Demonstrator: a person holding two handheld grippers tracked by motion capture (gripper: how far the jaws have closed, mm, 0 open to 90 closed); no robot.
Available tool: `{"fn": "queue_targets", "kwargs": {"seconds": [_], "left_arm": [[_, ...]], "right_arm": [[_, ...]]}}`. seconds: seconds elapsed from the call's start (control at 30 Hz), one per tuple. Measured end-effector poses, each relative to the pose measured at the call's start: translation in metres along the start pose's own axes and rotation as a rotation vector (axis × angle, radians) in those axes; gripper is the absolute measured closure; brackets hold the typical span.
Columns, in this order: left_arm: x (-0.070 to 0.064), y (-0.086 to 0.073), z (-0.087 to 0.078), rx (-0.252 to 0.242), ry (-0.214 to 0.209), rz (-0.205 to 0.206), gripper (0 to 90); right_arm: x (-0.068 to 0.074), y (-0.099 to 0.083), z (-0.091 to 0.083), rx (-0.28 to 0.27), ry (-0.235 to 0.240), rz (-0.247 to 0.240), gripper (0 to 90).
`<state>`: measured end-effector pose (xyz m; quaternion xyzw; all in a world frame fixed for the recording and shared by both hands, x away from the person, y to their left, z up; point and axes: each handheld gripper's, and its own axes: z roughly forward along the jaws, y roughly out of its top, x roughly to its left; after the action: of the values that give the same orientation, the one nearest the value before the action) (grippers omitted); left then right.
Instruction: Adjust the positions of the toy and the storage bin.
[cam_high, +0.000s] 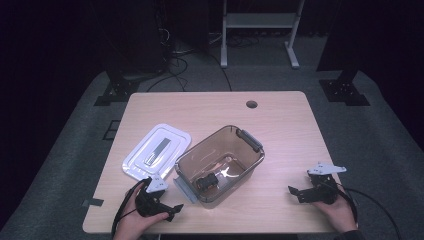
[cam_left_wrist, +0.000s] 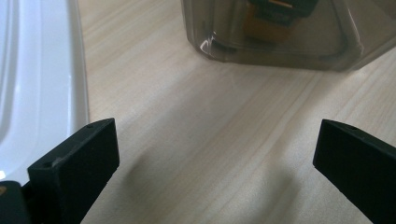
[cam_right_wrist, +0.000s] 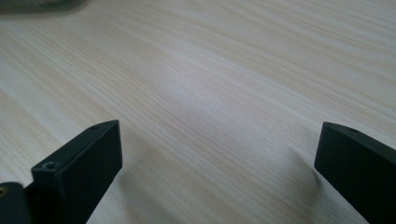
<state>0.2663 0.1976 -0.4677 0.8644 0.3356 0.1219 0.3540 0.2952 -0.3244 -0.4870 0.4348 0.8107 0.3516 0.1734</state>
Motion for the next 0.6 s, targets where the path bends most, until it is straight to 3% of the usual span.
{"fn": "queue_targets", "kwargs": {"seconds": [0.6], "left_arm": [[0.033,0.018,-0.013,-0.015,0.066,-0.025,4.9]], "right_arm": [[-0.001,-0.001,0.002,0.012,-0.013,-0.011,0.0]]}}
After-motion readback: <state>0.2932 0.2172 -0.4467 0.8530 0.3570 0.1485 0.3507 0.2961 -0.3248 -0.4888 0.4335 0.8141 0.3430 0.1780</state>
